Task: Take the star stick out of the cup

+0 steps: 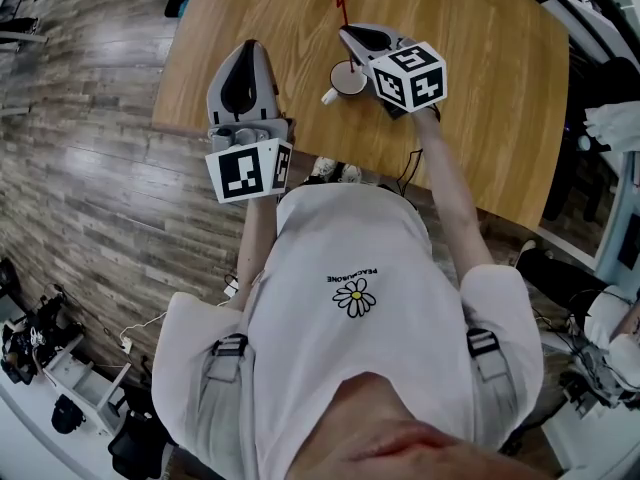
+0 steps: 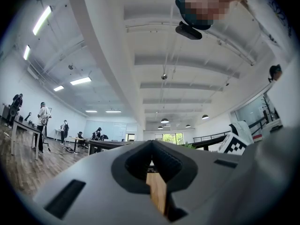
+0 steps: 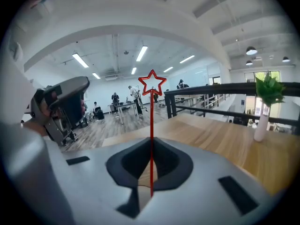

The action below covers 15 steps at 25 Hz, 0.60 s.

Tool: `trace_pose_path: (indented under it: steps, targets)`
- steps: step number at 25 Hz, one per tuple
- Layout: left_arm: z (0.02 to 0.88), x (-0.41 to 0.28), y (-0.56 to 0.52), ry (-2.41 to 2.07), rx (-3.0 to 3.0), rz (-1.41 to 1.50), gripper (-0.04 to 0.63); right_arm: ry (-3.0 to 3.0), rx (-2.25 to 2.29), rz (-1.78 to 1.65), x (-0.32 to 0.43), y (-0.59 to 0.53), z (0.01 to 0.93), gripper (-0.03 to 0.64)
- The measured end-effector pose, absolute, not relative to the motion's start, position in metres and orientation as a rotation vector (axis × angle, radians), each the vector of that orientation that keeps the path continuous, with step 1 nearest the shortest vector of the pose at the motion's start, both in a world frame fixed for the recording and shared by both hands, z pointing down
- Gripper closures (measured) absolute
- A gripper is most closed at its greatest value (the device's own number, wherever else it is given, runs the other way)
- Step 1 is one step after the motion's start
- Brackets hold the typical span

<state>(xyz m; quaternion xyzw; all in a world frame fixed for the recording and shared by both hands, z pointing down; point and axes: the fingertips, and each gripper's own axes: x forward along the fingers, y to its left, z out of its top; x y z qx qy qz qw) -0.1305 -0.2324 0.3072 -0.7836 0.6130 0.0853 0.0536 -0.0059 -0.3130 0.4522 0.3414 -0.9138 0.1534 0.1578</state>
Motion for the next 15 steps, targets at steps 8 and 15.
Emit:
trace_pose_path:
  steps: [8, 15]
  targets:
    - [0.281, -0.096, -0.239, 1.684, -2.383, 0.155, 0.580, -2.775, 1.212, 0.038, 0.026, -0.297, 0.335, 0.603]
    - [0.259, -0.052, -0.247, 1.529, -2.499, 0.188, 0.580, -2.757, 1.601, -0.221, 0.081, -0.251, 0.273, 0.603]
